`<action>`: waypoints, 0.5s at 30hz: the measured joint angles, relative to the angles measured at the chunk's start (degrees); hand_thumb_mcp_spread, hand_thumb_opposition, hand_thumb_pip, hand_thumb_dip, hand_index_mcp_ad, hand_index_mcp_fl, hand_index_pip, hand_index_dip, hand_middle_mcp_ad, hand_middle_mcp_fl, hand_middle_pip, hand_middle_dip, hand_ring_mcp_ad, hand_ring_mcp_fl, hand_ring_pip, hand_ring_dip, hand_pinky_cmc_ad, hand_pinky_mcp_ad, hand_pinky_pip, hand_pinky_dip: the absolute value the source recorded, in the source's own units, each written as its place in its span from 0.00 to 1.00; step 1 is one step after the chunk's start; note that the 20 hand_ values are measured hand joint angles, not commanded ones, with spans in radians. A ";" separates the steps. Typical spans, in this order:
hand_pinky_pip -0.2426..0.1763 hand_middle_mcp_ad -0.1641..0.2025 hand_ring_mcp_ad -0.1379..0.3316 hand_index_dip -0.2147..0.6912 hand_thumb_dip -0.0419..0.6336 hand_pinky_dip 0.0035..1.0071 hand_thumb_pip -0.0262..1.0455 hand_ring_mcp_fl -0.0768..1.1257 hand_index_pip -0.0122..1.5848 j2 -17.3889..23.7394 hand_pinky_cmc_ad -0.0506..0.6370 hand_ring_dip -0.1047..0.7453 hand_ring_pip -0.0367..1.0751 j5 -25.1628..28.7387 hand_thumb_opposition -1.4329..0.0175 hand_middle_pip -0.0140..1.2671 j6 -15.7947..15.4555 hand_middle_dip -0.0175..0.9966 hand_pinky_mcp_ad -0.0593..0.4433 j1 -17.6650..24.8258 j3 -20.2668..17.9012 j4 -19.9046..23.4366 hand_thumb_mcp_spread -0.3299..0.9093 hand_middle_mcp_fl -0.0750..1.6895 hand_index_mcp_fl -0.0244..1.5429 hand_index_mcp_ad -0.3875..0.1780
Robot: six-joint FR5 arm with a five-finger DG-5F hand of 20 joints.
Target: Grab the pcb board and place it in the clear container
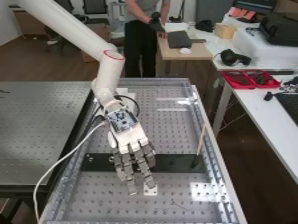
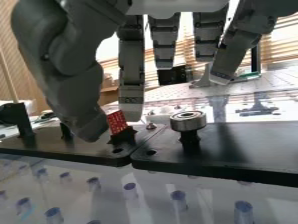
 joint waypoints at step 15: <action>0.32 0.70 0.82 0.33 0.44 0.69 0.69 0.07 0.98 0.59 0.53 0.14 0.12 -0.49 0.40 0.12 -3.38 0.14 0.51 -0.31 -0.73 3.07 0.59 0.07 0.10 0.69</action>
